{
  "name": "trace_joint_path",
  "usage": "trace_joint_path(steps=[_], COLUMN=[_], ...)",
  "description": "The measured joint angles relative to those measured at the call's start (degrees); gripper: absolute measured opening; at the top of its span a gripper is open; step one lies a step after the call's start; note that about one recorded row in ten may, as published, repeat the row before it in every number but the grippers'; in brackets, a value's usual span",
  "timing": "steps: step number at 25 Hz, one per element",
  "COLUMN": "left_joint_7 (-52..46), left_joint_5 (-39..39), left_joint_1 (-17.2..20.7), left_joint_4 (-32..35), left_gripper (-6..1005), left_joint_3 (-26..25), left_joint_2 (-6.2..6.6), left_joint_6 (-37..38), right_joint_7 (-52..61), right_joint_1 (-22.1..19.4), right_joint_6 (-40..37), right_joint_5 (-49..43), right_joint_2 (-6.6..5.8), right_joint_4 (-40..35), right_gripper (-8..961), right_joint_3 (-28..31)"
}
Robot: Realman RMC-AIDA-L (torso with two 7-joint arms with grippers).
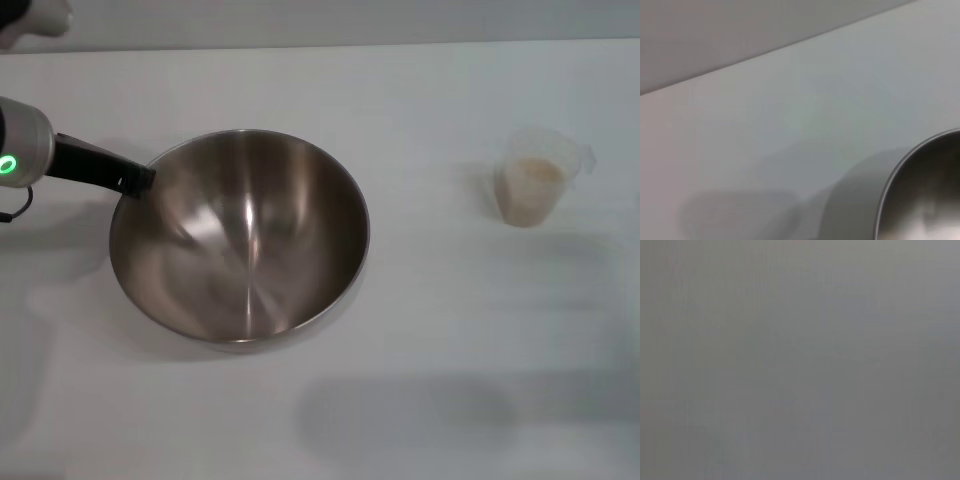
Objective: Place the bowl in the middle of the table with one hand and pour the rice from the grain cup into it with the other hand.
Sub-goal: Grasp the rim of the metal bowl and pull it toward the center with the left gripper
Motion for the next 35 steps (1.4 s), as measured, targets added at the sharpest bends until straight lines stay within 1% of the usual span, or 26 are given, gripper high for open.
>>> trace_joint_path(steps=[2, 5, 7, 8, 10, 12, 13, 17, 24, 26, 27, 28, 31, 32, 35], left_joint_7=[0.66, 1.38, 1.4, 1.4, 1.55, 2.46, 2.46, 5.23, 6.15, 6.45, 7.15, 7.15, 8.29, 8.56, 8.62], left_joint_5=[-1.82, -3.54, -4.01, -4.01, -4.18, -5.04, -5.04, -8.81, -10.32, -10.38, -10.5, -10.5, -10.89, -11.12, -11.23], left_joint_1=[-0.72, -1.64, -3.1, -3.1, -4.26, -5.62, -5.62, -7.97, -10.23, -11.4, -12.57, -12.57, -14.28, -15.39, -16.38], left_joint_4=[0.44, 1.15, 3.17, 3.17, 4.64, 6.01, 6.01, 7.72, 9.08, 10.75, 12.4, 12.4, 14.95, 16.5, 17.55], left_gripper=[55, 52, 47, 43, 34, 32, 34, 42, 55, 59, 61, 63, 69, 71, 77], left_joint_3=[-2.17, -4.05, -5.57, -5.57, -6.88, -9.01, -9.01, -13.38, -15.13, -16.03, -17.06, -17.06, -18.85, -19.84, -20.16], left_joint_2=[0.0, 0.02, 0.07, 0.07, 0.07, 0.06, 0.06, 0.11, 0.18, 0.38, 0.63, 0.63, 0.88, 1.21, 1.57], left_joint_6=[-1.36, -3.08, -4.61, -4.61, -5.37, -6.7, -6.7, -10.16, -12.36, -12.89, -13.44, -13.44, -14.49, -15.12, -15.59], right_joint_7=[0.39, 0.53, 0.67, 0.67, 0.67, 0.69, 0.69, 0.71, 0.79, 0.79, 0.79, 0.79, 0.8, 0.8, 0.8], right_joint_1=[0.0, 0.0, 0.0, 0.0, 0.01, 0.04, 0.04, 0.02, -0.06, 0.0, 0.05, 0.05, 0.1, 0.1, 0.1], right_joint_6=[0.0, 0.0, 0.0, 0.0, 0.01, 0.02, 0.02, 0.06, 0.06, 0.06, 0.06, 0.06, 0.06, 0.06, 0.06], right_joint_5=[0.0, 0.0, -0.02, -0.02, -0.03, -0.06, -0.06, -0.08, -0.09, -0.09, -0.09, -0.09, -0.09, -0.09, -0.09], right_joint_2=[-0.04, -0.05, -0.06, -0.06, -0.08, -0.09, -0.09, -0.09, -0.09, -0.09, -0.09, -0.09, -0.14, -0.16, -0.17], right_joint_4=[0.0, 0.0, 0.0, 0.0, 0.0, 0.0, 0.0, -0.04, -0.1, -0.11, -0.13, -0.13, -0.13, -0.16, -0.19], right_gripper=[662, 662, 662, 663, 663, 663, 663, 664, 661, 661, 661, 661, 662, 662, 662], right_joint_3=[0.0, 0.0, 0.0, 0.0, 0.0, -0.02, -0.02, -0.09, -0.09, -0.09, -0.09, -0.09, -0.09, -0.09, -0.09])
